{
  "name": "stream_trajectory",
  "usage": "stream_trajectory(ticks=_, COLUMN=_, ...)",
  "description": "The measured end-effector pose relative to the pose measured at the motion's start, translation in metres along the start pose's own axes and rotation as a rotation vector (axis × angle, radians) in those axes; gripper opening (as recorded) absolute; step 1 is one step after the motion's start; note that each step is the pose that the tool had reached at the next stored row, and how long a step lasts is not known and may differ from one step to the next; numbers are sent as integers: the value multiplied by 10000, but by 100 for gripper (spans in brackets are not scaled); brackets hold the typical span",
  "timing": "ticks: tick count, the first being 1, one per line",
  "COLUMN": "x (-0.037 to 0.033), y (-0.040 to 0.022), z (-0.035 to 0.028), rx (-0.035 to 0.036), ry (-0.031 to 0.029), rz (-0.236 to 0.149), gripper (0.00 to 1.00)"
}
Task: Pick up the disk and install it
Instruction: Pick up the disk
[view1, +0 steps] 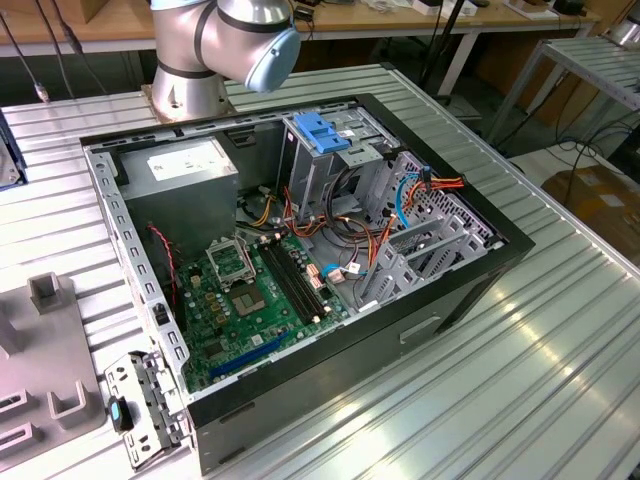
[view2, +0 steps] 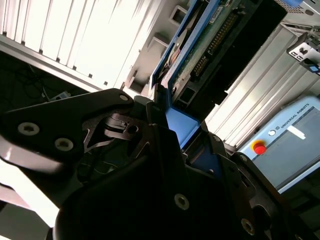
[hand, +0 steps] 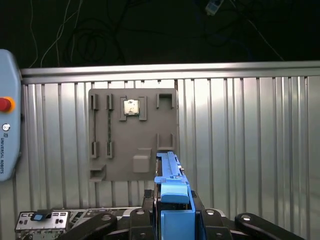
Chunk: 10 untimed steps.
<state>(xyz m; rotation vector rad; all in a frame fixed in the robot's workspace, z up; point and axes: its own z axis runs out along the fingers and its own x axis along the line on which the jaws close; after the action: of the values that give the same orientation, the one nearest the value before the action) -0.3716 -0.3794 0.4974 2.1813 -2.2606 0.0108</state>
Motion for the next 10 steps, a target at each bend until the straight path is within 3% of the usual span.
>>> stream_trajectory(ticks=4, x=73, y=-20, z=3, rx=1, ry=2, rz=0, gripper=37)
stream_trajectory(ticks=10, x=93, y=-64, z=4, rx=1, ry=3, rz=1, gripper=37)
